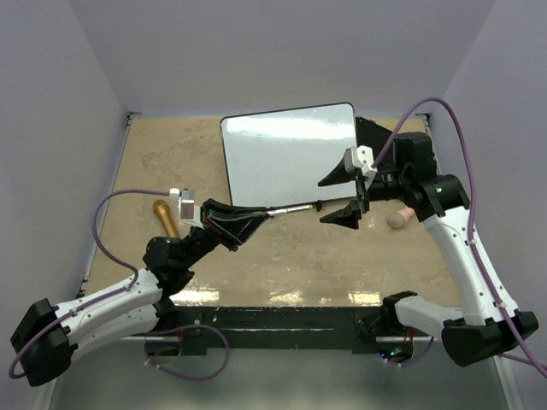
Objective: Write a sentence on the whiteboard
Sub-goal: Pass from the left arm to the right, then pass from the right arm to the left, then open the whiteboard marker from the pen cap, then place the pen cap at the center of the board.
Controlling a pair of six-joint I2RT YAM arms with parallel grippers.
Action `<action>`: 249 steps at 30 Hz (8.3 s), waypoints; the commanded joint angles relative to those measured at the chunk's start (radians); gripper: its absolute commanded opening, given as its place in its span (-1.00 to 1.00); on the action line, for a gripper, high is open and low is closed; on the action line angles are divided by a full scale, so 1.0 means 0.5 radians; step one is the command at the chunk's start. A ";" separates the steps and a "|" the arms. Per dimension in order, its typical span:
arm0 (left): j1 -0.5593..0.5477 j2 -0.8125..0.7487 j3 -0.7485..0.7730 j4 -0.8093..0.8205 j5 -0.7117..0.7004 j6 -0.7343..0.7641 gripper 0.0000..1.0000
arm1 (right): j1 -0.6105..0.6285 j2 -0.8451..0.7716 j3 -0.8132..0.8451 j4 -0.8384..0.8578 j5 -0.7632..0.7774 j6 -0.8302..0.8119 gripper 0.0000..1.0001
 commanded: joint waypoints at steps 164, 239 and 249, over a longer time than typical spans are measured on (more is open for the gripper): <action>-0.106 0.830 0.692 -0.961 0.538 0.998 -1.00 | 0.052 0.369 -0.080 -0.456 -0.388 -0.364 -1.00; -0.036 1.125 0.201 -1.203 -0.667 0.624 -0.43 | -0.343 0.240 -0.356 0.038 -0.274 -0.220 -1.00; 0.072 1.030 0.330 -1.390 -0.723 0.526 0.14 | -0.343 0.179 -0.396 0.060 -0.253 -0.198 -1.00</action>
